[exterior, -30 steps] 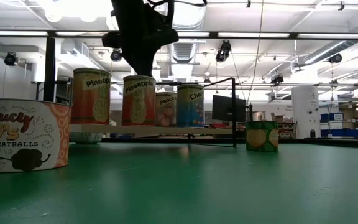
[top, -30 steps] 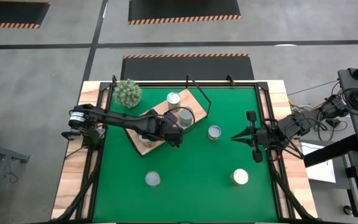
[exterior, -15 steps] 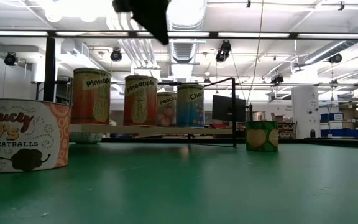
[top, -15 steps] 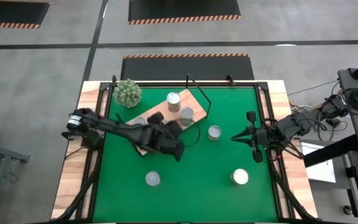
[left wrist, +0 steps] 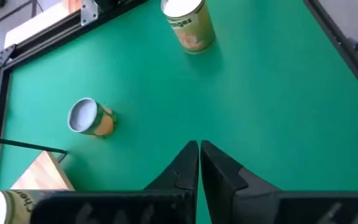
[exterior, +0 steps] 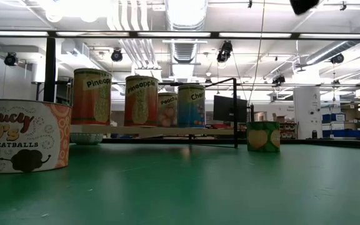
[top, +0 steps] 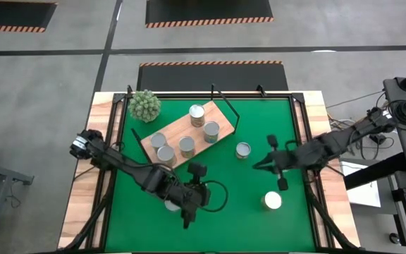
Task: Pick and place cans onto a shelf
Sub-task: Put the canned peaches on the shelf
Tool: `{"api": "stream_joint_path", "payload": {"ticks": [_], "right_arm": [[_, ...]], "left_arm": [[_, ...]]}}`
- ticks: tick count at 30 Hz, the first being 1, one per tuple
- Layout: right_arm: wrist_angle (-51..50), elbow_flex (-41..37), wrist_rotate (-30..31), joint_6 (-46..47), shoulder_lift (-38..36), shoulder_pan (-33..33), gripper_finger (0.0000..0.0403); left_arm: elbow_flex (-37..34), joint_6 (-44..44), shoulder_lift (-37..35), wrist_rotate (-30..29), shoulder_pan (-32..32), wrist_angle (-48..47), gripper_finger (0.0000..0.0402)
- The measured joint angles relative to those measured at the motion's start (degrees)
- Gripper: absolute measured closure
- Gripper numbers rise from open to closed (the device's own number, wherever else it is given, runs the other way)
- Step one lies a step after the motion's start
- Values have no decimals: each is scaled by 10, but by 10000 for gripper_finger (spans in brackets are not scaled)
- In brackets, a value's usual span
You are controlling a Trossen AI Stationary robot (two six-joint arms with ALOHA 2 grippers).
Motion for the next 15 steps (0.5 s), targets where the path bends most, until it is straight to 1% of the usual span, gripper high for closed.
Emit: {"api": "stream_joint_path", "payload": {"ticks": [3,5,7,9,11,13,15], "right_arm": [[-123,63,-41,85,57,0,390],[-224,112,-69,139,96,5,390],[-319,150,-74,186,132,20,390],[-388,174,-73,231,159,45,390],[-421,184,-71,277,176,80,391],[-419,185,-67,317,184,126,393],[-410,183,-38,352,187,178,394]], "left_arm": [[-1,10,0,-1,5,1,402],[-3,13,0,-1,6,12,402],[-6,20,0,-1,6,29,402],[-10,29,-1,-1,3,42,402],[-18,40,-1,0,2,61,402],[-31,50,-5,1,2,86,402],[-54,56,-14,5,3,115,402]]}}
